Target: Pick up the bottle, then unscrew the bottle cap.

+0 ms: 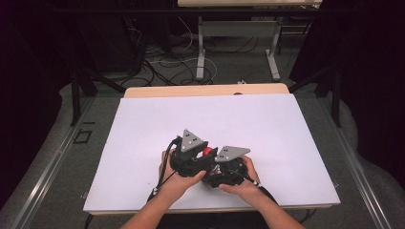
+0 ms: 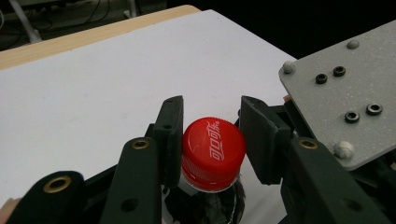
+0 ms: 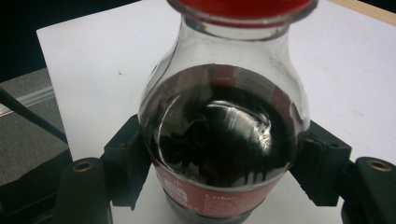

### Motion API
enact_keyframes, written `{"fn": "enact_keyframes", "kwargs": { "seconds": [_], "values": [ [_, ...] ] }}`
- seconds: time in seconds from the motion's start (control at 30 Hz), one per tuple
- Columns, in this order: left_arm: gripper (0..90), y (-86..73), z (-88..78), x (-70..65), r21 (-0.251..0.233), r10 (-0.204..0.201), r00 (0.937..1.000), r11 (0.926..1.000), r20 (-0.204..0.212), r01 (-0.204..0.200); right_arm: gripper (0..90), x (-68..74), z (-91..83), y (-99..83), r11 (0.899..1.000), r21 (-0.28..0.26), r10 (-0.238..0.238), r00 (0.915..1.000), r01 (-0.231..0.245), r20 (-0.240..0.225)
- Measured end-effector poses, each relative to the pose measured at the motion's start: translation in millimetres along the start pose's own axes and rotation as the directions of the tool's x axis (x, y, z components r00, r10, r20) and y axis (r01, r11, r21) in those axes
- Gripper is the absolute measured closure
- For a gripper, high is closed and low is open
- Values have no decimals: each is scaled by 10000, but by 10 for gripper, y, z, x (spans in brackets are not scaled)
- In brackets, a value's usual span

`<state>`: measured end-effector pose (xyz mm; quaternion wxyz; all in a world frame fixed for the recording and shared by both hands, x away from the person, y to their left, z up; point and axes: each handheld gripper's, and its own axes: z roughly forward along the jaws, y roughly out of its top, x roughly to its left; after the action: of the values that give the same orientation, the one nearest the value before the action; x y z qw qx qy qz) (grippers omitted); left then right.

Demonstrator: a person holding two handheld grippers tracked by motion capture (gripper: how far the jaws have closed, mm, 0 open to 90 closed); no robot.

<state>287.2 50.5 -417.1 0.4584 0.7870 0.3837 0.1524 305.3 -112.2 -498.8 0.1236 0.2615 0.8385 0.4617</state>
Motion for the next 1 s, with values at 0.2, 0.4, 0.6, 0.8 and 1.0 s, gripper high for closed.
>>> {"fn": "enact_keyframes", "kwargs": {
  "seconds": [0.2, 0.4, 0.6, 0.8, 1.0],
  "values": [
    [524, 17, -17, 152, -28, 83, 9930, 10000, 1174, -80, 291, -12, -9, 5, 10000, -77, -18, 9999, 17, -111],
    [469, 16, -44, 277, -141, 156, 9803, 9998, 1971, -131, 291, -12, -4, 0, 10000, -11, -60, 9999, 60, -154],
    [427, 26, -108, 400, -42, 613, 9546, 9980, 2915, -628, 291, 0, 1, 0, 10000, 46, -67, 9993, 68, -369],
    [433, 24, -95, 517, 102, 849, 9132, 9952, 3986, -969, 291, 26, 6, 2, 9998, 46, -202, 9981, 205, -586],
    [483, -3, -55, 568, 39, 976, 8751, 9936, 4740, -1130, 291, 45, 12, 7, 9993, 14, -366, 9966, 368, -739]
  ]
}}
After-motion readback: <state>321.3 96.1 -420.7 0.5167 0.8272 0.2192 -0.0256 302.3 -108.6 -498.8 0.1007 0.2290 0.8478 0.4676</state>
